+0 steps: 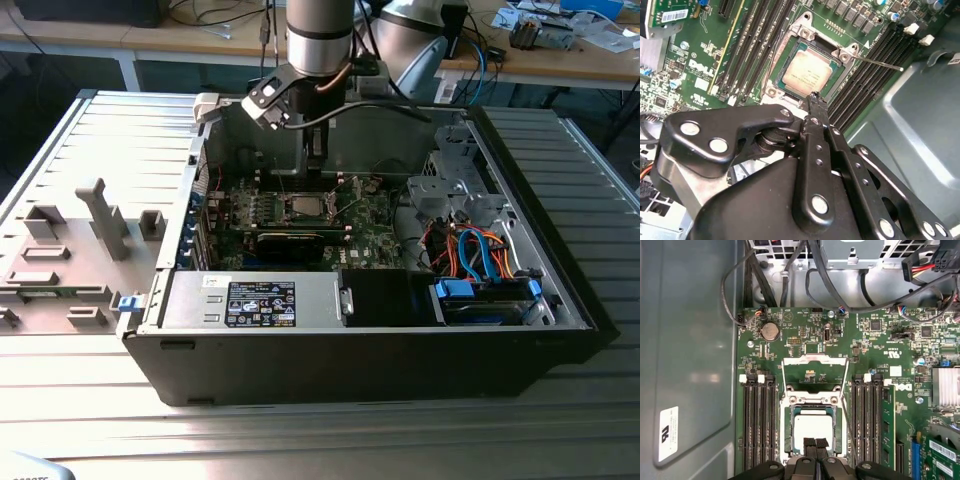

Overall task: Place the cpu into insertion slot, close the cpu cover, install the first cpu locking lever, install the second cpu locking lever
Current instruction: 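Place the cpu into insertion slot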

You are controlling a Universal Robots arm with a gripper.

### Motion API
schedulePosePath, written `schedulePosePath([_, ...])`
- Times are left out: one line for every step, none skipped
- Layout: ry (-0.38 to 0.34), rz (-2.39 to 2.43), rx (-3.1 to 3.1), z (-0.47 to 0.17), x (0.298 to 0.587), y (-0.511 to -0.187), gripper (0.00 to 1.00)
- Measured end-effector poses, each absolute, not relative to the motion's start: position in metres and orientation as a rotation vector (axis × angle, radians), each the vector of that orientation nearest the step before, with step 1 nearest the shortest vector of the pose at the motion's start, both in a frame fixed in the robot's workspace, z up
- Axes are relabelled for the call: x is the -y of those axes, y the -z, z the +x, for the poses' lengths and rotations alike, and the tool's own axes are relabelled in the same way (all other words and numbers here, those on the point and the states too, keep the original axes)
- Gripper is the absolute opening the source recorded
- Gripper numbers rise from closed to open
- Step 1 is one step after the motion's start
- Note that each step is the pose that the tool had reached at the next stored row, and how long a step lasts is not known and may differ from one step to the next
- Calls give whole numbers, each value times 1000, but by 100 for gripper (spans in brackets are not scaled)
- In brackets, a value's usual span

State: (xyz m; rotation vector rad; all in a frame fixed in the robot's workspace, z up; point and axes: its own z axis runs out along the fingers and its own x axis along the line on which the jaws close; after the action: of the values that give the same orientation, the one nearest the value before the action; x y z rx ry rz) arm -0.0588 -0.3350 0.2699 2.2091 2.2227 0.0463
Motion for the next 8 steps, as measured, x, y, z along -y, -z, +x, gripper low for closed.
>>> schedulePosePath([-46, 2209, -2223, -59, 335, -271, 11])
schedulePosePath([-46, 2209, -2223, -59, 335, -272, 11])
schedulePosePath([-46, 2209, -2223, -59, 335, -273, 11])
schedulePosePath([-47, 2209, -2223, -59, 335, -273, 11])
schedulePosePath([-47, 2209, -2223, -59, 335, -273, 11])
schedulePosePath([-47, 2209, -2223, -59, 335, -273, 11])
schedulePosePath([-46, 2209, -2223, -59, 335, -273, 11])
schedulePosePath([-46, 2209, -2223, -59, 335, -273, 11])
